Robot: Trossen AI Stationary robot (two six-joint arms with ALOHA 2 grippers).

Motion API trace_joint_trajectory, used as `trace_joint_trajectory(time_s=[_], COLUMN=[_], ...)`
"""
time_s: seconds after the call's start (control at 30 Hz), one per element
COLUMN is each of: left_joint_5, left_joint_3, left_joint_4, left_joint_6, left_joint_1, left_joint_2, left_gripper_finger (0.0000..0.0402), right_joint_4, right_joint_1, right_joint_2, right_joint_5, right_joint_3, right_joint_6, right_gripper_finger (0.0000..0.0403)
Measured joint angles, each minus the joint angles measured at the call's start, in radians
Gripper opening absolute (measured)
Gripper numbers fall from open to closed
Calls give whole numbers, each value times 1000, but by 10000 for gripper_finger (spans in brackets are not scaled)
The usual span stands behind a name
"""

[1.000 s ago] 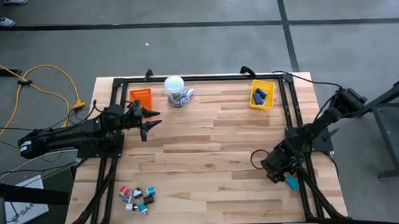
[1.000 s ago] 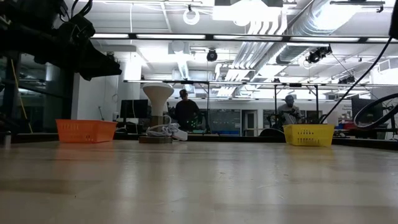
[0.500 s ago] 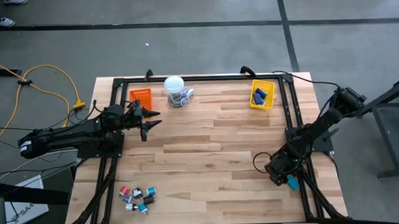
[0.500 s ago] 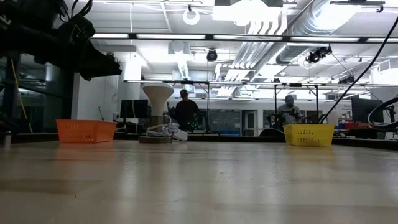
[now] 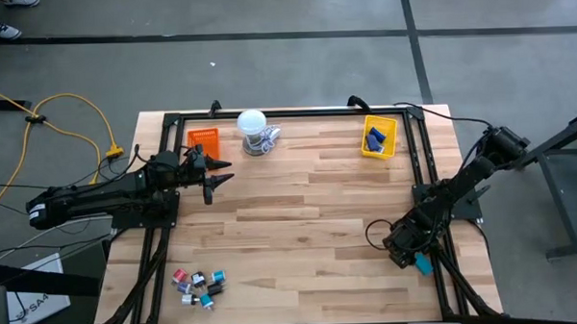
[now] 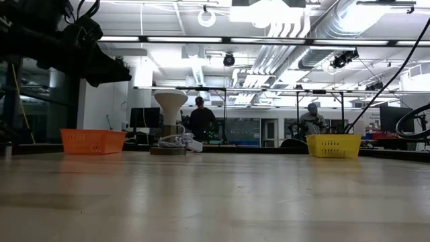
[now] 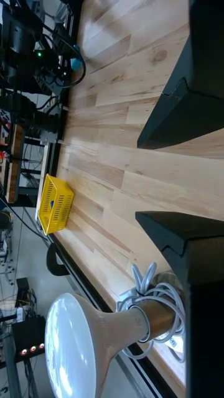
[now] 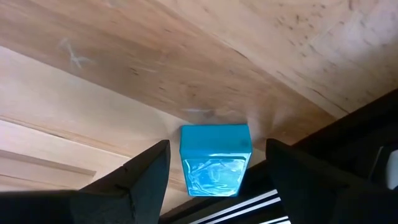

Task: Pick & Place Office items
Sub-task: Put the light blue digital timer into the yellow basket

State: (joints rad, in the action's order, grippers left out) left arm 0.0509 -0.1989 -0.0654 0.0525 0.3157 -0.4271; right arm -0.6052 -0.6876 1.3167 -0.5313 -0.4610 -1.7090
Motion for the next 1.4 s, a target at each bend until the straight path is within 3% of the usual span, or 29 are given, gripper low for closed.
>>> trace_joint_trajectory(time_s=[0.2, 0.63, 1.1, 1.4], left_joint_5=[0, 0, 0, 0], left_joint_3=[0, 0, 0, 0], left_joint_4=[0, 0, 0, 0], left_joint_6=[0, 0, 0, 0], left_joint_1=[0, 0, 0, 0], left_joint_2=[0, 0, 0, 0], left_gripper_finger=[167, 167, 167, 167], right_joint_4=[0, 1, 19, 0], right_joint_1=[0, 0, 15, 152], right_joint_2=[0, 0, 0, -7], right_joint_5=[-2, -4, -28, 78], right_joint_3=[0, 0, -1, -42], right_joint_6=[-16, -16, -18, 102], right_gripper_finger=[242, 149, 146, 145])
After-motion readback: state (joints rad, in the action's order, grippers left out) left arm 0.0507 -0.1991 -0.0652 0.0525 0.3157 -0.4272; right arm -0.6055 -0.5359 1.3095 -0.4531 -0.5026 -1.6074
